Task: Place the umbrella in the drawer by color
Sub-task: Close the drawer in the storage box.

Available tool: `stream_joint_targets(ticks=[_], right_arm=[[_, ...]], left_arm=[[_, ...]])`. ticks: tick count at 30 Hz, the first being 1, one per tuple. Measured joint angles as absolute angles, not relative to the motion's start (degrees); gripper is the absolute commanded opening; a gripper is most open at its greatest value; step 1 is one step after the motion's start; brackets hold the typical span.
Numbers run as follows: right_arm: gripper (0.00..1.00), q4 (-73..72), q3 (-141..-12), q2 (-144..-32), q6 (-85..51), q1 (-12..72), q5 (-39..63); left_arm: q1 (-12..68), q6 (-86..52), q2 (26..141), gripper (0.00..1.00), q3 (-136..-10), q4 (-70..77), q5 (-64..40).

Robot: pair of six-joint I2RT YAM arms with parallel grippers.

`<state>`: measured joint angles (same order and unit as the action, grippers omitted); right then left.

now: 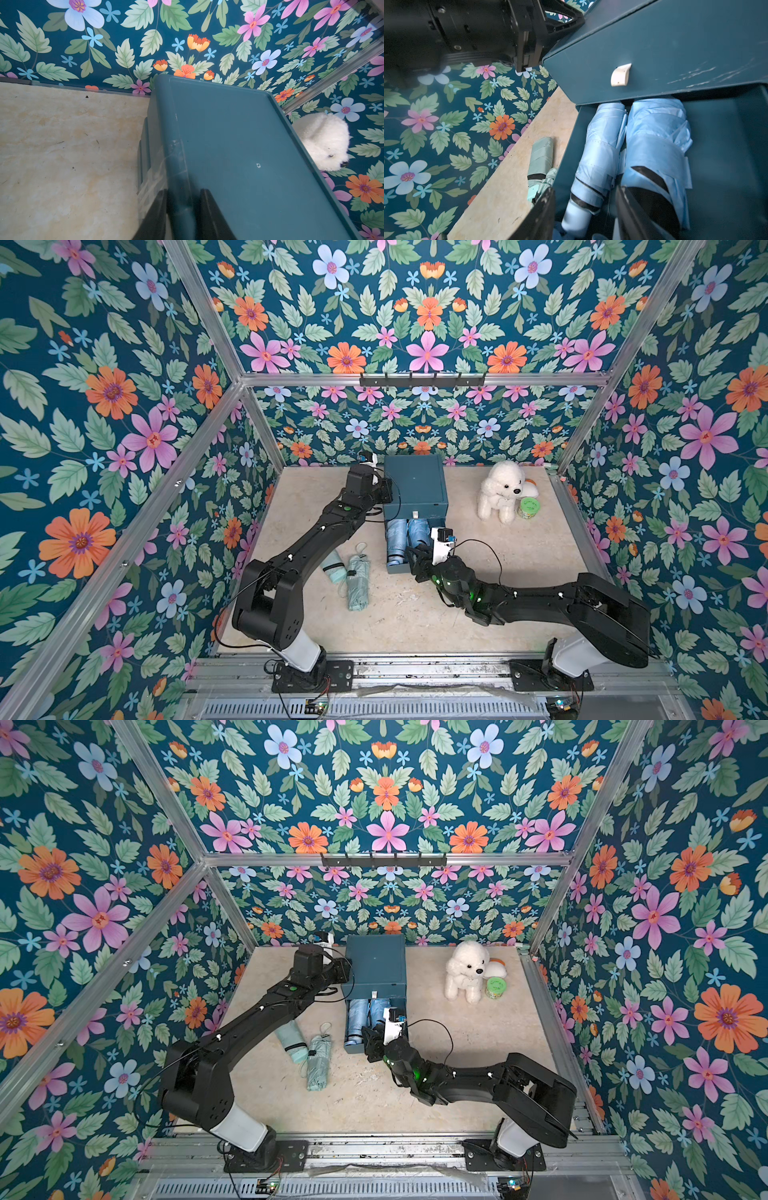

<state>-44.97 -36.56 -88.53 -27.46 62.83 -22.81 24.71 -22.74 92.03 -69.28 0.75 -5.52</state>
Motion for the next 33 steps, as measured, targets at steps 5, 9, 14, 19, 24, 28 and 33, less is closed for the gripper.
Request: stream_joint_targets(ticks=[5, 9, 14, 19, 24, 28, 33], right_arm=[[0.52, -40.5, -33.7, -83.1, -26.8, 68.8, -24.5], [0.52, -39.2, -28.2, -79.5, -29.3, 72.0, -27.1], [0.52, -38.0, -25.3, -82.1, -32.4, 72.5, -30.2], [0.51, -40.9, -28.9, -89.0, -30.0, 72.2, -31.9], [0.51, -45.7, -32.0, -94.0, -25.9, 71.3, -34.4], [0.51, -47.7, -33.2, -97.5, -22.9, 70.4, -34.7], [0.49, -47.9, -35.1, -99.6, -19.7, 67.6, -34.3]], left_arm=[[24.7, -22.6, 92.2, 0.31, -69.5, 1.0, -5.4], [24.7, -22.6, 92.7, 0.31, -69.8, 0.6, -5.4], [24.7, -22.6, 92.7, 0.31, -69.8, 0.6, -5.4], [24.8, -22.6, 92.7, 0.31, -69.6, 0.8, -5.4], [24.8, -22.6, 92.7, 0.31, -69.6, 0.8, -5.4], [24.8, -22.6, 92.7, 0.31, -69.7, 0.9, -5.2], [24.7, -22.6, 93.0, 0.31, -69.8, 2.2, -3.4]])
